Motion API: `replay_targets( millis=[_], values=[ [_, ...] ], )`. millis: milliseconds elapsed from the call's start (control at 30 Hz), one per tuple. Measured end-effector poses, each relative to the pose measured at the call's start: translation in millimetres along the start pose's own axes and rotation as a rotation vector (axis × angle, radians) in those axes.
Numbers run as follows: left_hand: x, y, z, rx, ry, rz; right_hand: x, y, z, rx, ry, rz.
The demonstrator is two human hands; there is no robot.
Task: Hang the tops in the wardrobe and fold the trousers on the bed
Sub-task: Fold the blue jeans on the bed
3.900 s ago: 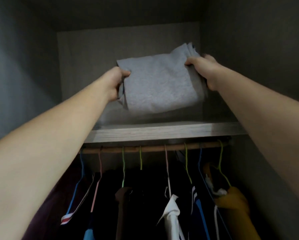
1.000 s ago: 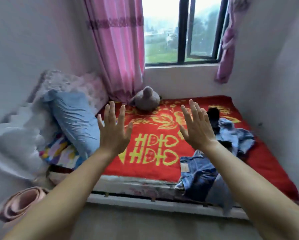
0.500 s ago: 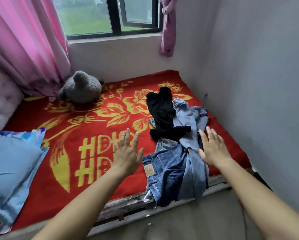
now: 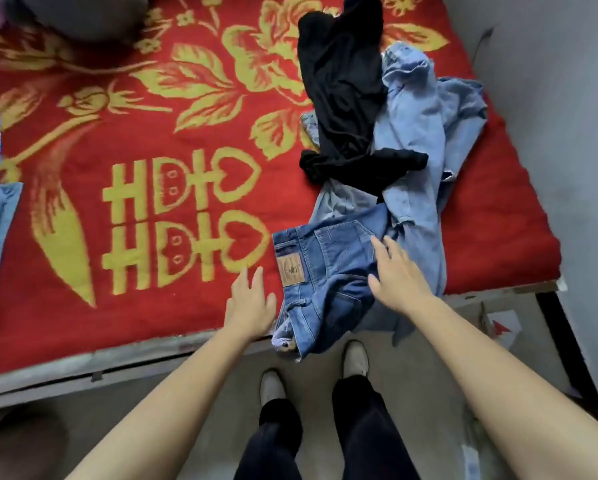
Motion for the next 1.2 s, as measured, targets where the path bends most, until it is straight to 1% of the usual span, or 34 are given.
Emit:
replay_targets(
  millis=[67, 167, 300, 367, 467, 567, 667, 767, 833, 900, 967, 1033, 1100, 1200],
  values=[
    [-15.4, -10.5, 38.6, -0.023, 0.047, -0.082, -14.5, -37.8, 33.7, -0.051, -0.077, -0.032],
    [-36.8, -18.7, 92.5, -0.017, 0.131, -0.188, -47.7, -90.0, 82.6, -0.095, -0.138, -0.147],
    [-52.6, -19.8, 146.4, -0.07, 0.181, -0.263, -90.0, -135.7, 131.9, -0.092, -0.12, -0.31],
    [-56.5, -18.3, 168.5, -0.092, 0.172, -0.24, -104.0, -147.9, 153.1, -0.073, -0.097, -0.386],
    [-59.1, -15.1, 185.7, -0.043, 0.141, -0.135, -115.8, -161.7, 169.7, -0.044, 0.001, -0.468],
    [-61.8, -14.1, 192.9, -0.014, 0.126, -0.104, -118.4, -175.9, 169.9, -0.062, 0.029, -0.439],
    [-62.9, -13.9, 191.5, 0.028, 0.091, -0.106, -120.6, -181.7, 155.5, -0.048, 0.007, -0.359],
    [-56.7, -10.8, 192.1, 0.015, 0.036, -0.049, -120.8, -178.8, 130.6, 0.037, 0.051, -0.398],
    [-49.8, -5.5, 195.9, -0.018, 0.012, -0.026, -111.1, -174.5, 108.5, 0.111, 0.03, -0.409],
    [-46.6, 0.3, 195.0, -0.003, 0.041, -0.046, -99.9, -165.6, 82.0, 0.197, -0.038, -0.391],
    [-49.1, 0.6, 181.7, 0.027, 0.158, -0.106, -95.2, -152.8, 52.1, 0.282, -0.141, -0.377],
    [-53.5, -5.7, 154.0, 0.031, 0.293, -0.167, -98.3, -140.8, 15.2, 0.377, -0.276, -0.359],
    [-56.9, -17.1, 111.8, 0.068, 0.394, -0.181, -106.4, -131.2, -27.3, 0.457, -0.381, -0.34],
    [-63.1, -30.0, 30.7, 0.173, 0.424, -0.181, -118.4, -111.6, -95.8, 0.537, -0.497, -0.295]
  ],
)
Point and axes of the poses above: each hand's wrist, its own y-axis away from the middle knuckle, its own z-axis out of the palm, x = y × z, the point moved 5 cm from there along -y, towards the middle knuckle, and after that the axes turned 6 degrees about x, right-handed, at the moved point
